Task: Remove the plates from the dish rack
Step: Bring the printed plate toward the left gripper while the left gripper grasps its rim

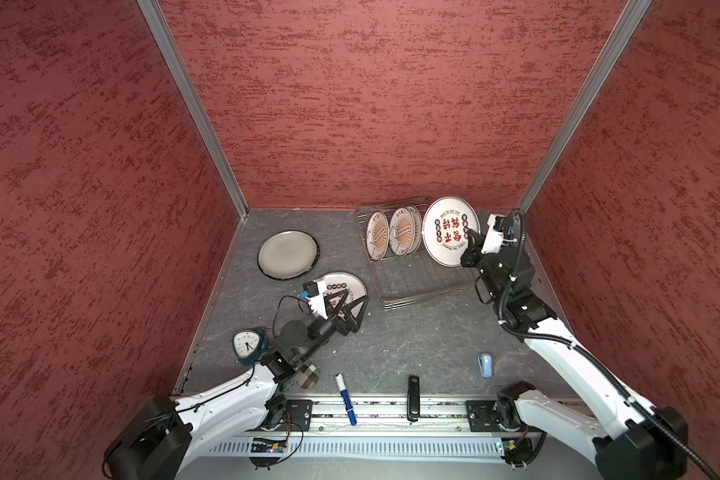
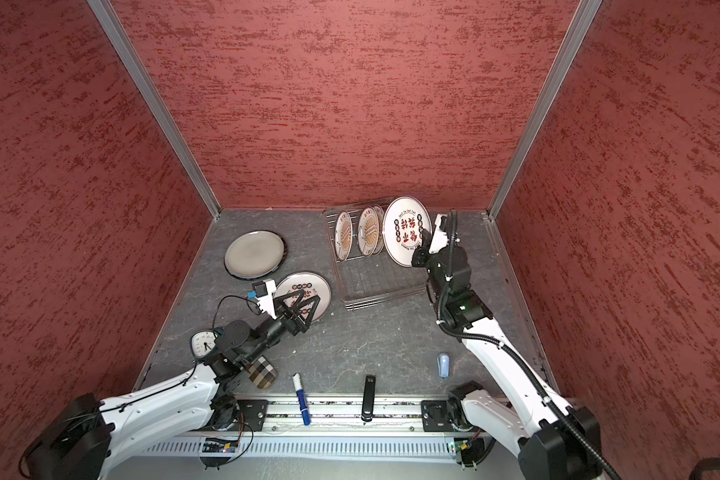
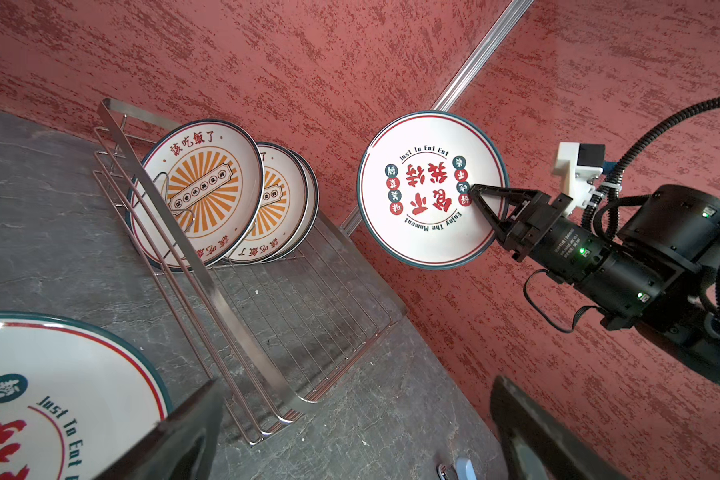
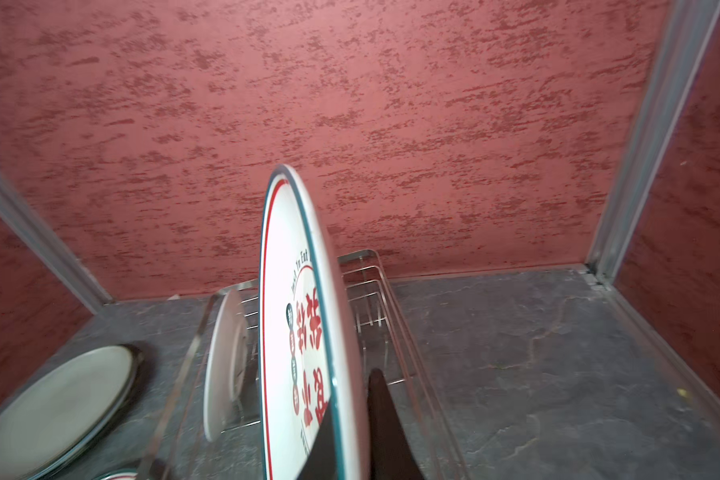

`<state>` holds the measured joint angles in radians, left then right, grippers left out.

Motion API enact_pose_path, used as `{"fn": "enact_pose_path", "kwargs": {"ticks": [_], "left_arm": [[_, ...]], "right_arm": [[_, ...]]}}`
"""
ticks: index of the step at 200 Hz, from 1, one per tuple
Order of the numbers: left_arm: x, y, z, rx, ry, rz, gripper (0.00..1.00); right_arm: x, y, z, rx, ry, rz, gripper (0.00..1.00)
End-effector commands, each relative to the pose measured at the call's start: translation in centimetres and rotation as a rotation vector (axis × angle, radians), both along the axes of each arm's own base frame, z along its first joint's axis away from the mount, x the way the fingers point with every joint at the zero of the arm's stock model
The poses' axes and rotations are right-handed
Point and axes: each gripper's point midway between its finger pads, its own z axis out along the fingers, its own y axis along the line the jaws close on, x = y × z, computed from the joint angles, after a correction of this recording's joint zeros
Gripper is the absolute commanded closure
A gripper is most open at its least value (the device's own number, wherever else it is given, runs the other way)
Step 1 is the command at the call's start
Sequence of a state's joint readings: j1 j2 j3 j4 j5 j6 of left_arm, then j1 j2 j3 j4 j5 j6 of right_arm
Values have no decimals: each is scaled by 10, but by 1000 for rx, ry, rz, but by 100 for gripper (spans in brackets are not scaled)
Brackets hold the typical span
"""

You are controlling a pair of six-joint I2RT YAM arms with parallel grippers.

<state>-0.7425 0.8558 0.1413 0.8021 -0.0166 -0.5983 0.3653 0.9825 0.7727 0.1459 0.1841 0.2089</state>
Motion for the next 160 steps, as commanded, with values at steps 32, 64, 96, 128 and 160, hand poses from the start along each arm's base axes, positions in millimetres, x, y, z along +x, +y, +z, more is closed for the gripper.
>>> {"fn": "enact_pose_path", "kwargs": {"ticks": [32,64,96,128,160], "left_arm": [[-23,-14,14,-39,-54,-170,1],[-28,-18,17,-50,-53,-217,1],[-23,-17,15,-67,-35,-207,0],[-23,-20,17,-79,-49,-218,1],[-26,-26,19,-86,-64,-227,0]], "right_arm": [[-47,57,36,224,-159,410,100],[-68,74,29,300,-172,565,100],[-86,84,28,368,-202,682,100],[-91,88,16,410,-196,721,100],[-94,97,5,427,-182,744,100]]}}
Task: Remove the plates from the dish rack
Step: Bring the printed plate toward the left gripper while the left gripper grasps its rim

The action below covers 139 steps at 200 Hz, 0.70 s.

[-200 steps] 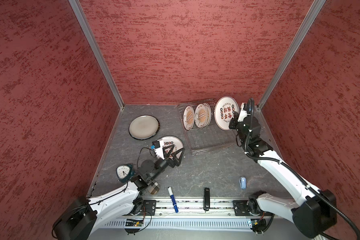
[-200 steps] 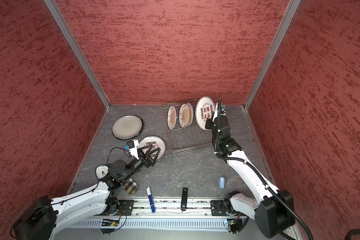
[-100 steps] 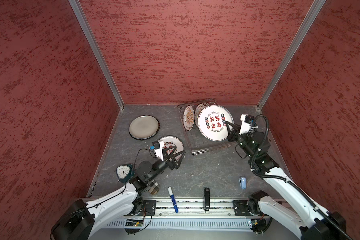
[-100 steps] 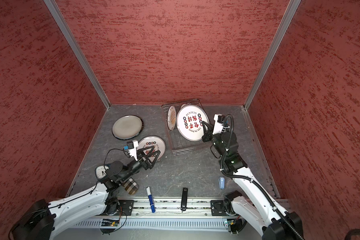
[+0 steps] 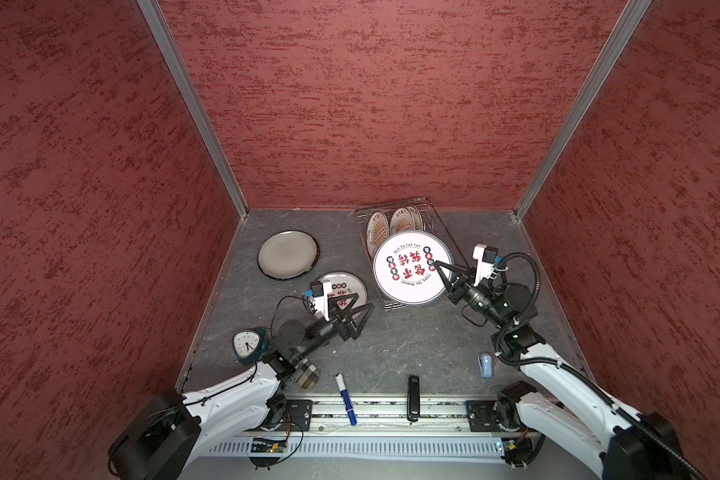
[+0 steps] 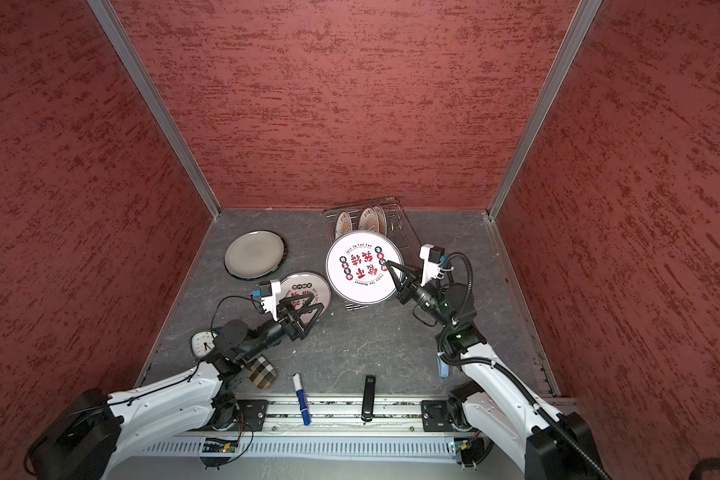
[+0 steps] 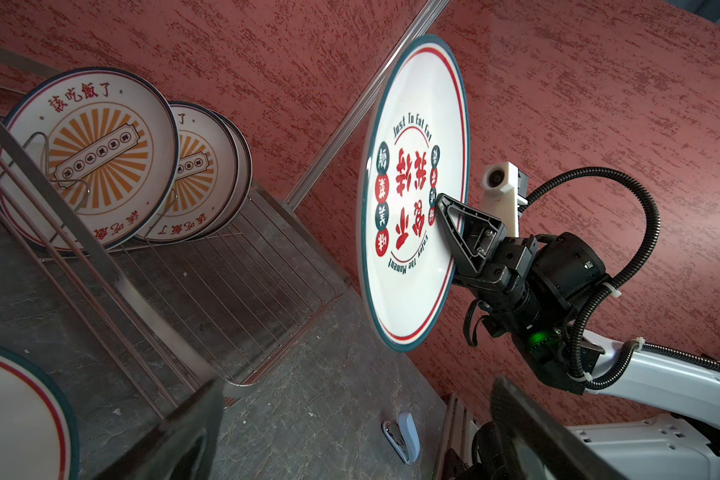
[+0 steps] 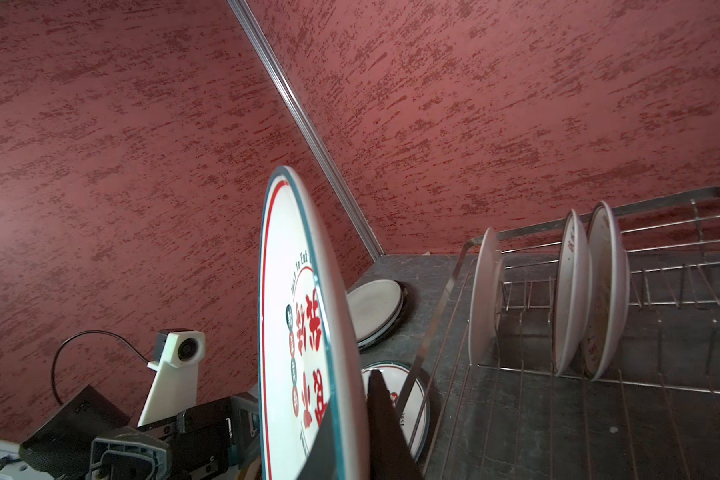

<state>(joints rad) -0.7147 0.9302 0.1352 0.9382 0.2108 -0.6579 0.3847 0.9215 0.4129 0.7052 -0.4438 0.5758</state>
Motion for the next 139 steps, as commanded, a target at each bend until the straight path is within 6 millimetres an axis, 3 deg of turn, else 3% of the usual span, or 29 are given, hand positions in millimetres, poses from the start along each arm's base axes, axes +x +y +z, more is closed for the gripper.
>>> {"fn": "enact_pose_path", "kwargs": {"ticks": [1,41,73,139], "left_arm": [[-7,-4,12,-33,-46,-22,1],[-9,-6,13,-34,-52,-16,0],[-11,-7,13,-45,-43,-30,26],[-7,-4,14,-70,-12,-10,57]], "right_arm": [[-15,7,28,82,-104,62,100],[-22,29,16,91,-102,130,100],[-24,44,12,88,-105,167,100],[-30,63,2,100,-92,243,100]]}}
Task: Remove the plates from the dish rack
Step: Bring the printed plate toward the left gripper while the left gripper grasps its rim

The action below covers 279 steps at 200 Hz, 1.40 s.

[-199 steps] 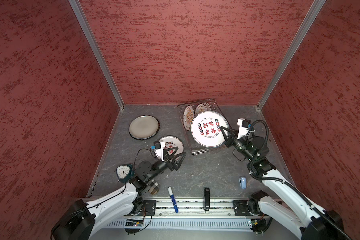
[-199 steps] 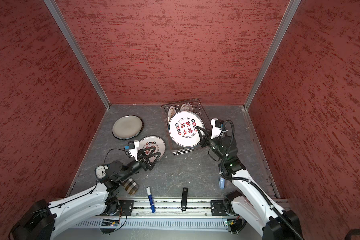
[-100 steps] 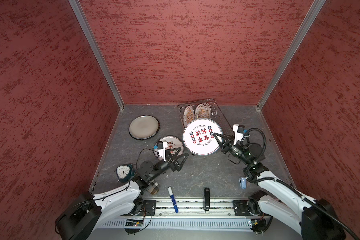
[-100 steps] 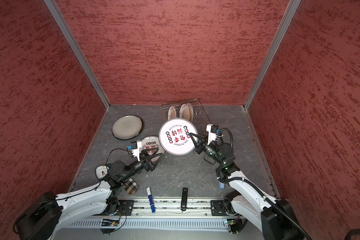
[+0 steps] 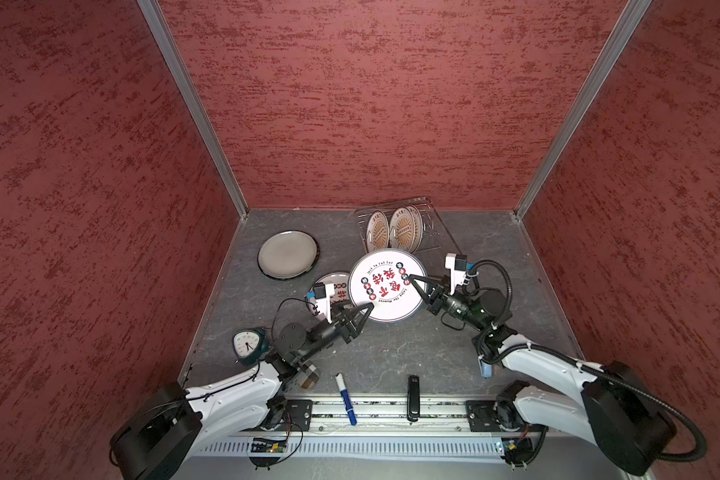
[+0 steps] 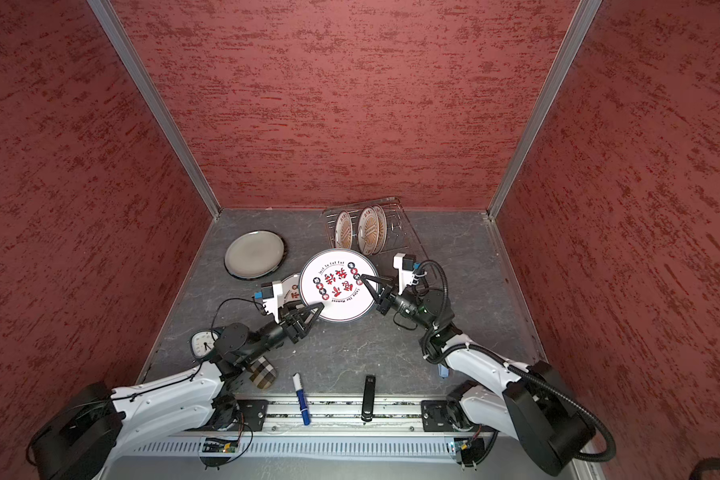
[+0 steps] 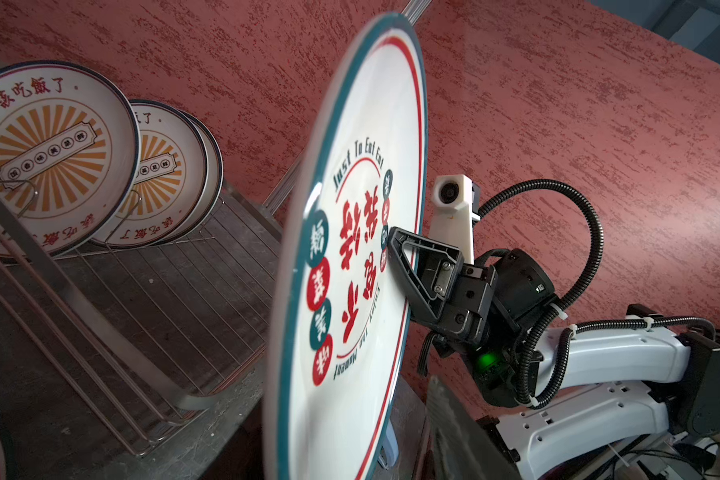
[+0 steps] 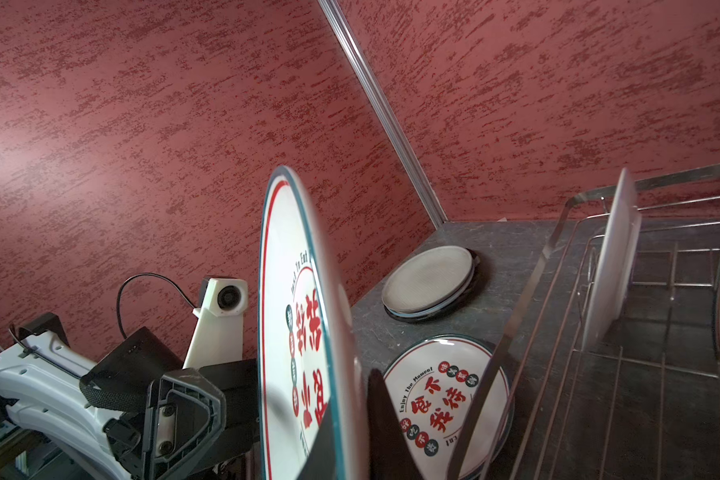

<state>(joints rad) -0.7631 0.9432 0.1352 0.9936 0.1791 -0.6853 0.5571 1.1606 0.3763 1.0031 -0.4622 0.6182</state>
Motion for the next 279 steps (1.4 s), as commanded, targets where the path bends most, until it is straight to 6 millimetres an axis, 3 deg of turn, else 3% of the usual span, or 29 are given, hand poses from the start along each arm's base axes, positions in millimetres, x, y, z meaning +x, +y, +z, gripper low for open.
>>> {"fn": "enact_pose_path", "kwargs": {"ticks": [1,27,69,126,157,166,173,195,279], "left_arm": [[0,3,4,-21,-6,12,57],[-1,2,6,-28,-1,1,77],[0,2,5,-23,13,7,93],[6,3,-1,-15,53,34,100],[6,5,-2,-22,64,41,100],[7,6,-2,-25,67,45,100],[7,6,-3,-27,71,49,100],[7,7,-3,-33,74,54,100],[10,13,-7,-39,93,89,100]], "right_arm": [[-13,3,29,79,-97,44,100],[-10,6,25,79,-98,43,100],[-7,8,21,70,-105,31,100],[-10,20,11,29,-119,71,96],[-15,26,9,16,-130,104,82],[-16,28,8,9,-128,112,74],[-16,29,6,4,-119,118,62],[-12,32,2,-10,-79,103,2],[-11,23,-2,-12,-85,25,1]]}}
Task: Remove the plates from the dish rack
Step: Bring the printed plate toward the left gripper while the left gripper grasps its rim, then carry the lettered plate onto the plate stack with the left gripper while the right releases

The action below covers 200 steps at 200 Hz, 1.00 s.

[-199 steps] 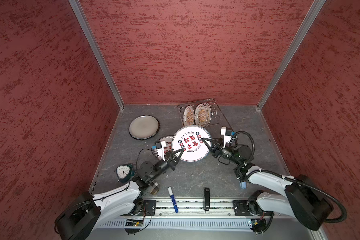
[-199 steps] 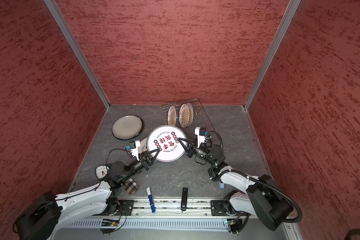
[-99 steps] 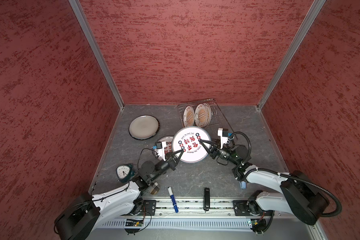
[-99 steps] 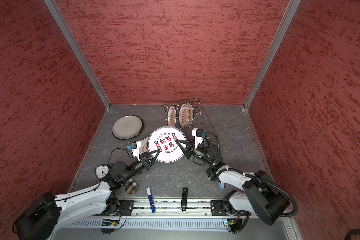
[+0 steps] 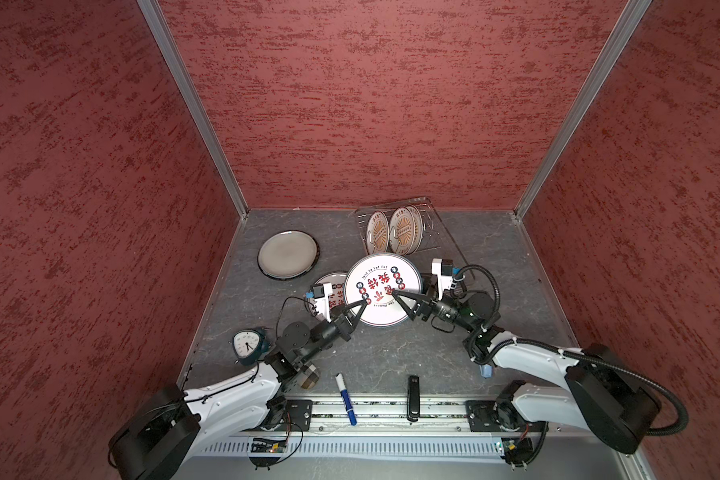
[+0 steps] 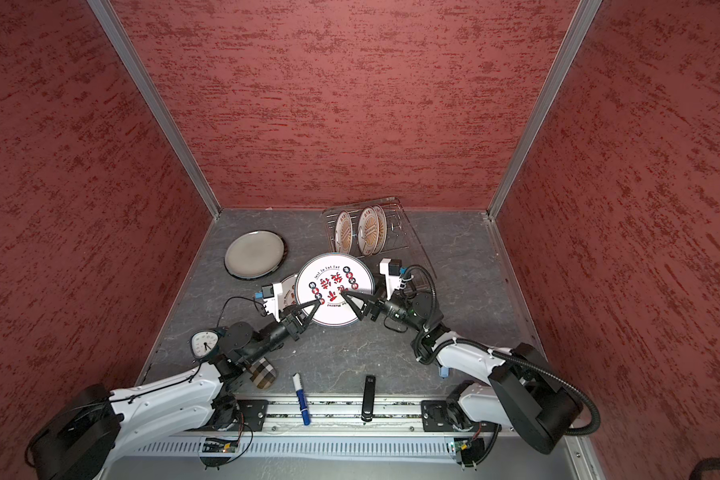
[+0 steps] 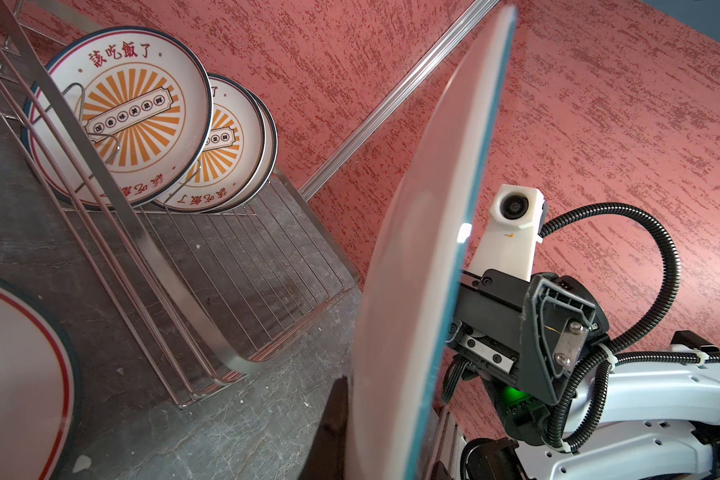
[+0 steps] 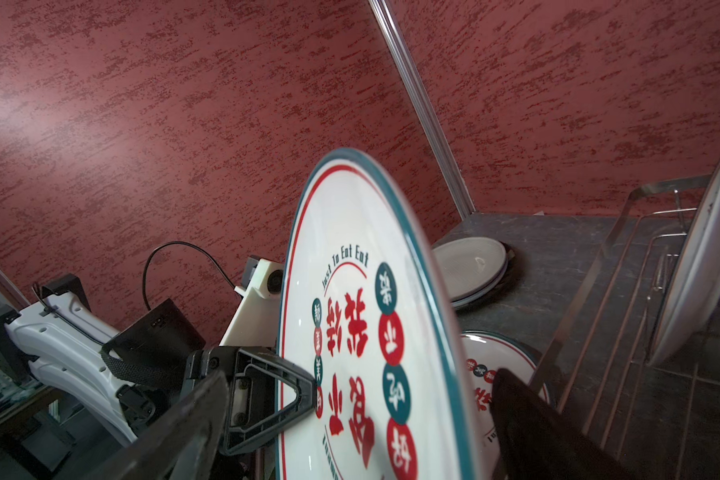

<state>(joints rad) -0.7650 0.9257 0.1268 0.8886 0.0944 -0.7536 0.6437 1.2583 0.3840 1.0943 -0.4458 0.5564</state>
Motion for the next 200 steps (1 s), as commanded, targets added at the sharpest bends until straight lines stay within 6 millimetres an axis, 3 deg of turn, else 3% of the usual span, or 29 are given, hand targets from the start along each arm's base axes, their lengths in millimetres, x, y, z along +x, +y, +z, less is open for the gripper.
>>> {"fn": "enact_pose_path", "kwargs": {"ticks": [1,46,71,125,166,200], "left_arm": [[-1,5,16,-52,-38,21,100],[3,19,10,-58,5,88,100],[15,41,-2,-72,96,175,100],[24,86,-24,-140,222,336,100],[27,106,-46,-160,342,433,100],[30,119,-64,-149,462,518,100]], "right_arm": [[0,-4,8,16,-33,-33,1],[2,-15,10,41,-45,-97,1],[1,-22,9,28,-73,-139,4],[-2,-24,9,-2,-95,-187,1],[3,-7,2,-70,-84,-185,1],[10,24,-11,-233,-65,-224,2]]}}
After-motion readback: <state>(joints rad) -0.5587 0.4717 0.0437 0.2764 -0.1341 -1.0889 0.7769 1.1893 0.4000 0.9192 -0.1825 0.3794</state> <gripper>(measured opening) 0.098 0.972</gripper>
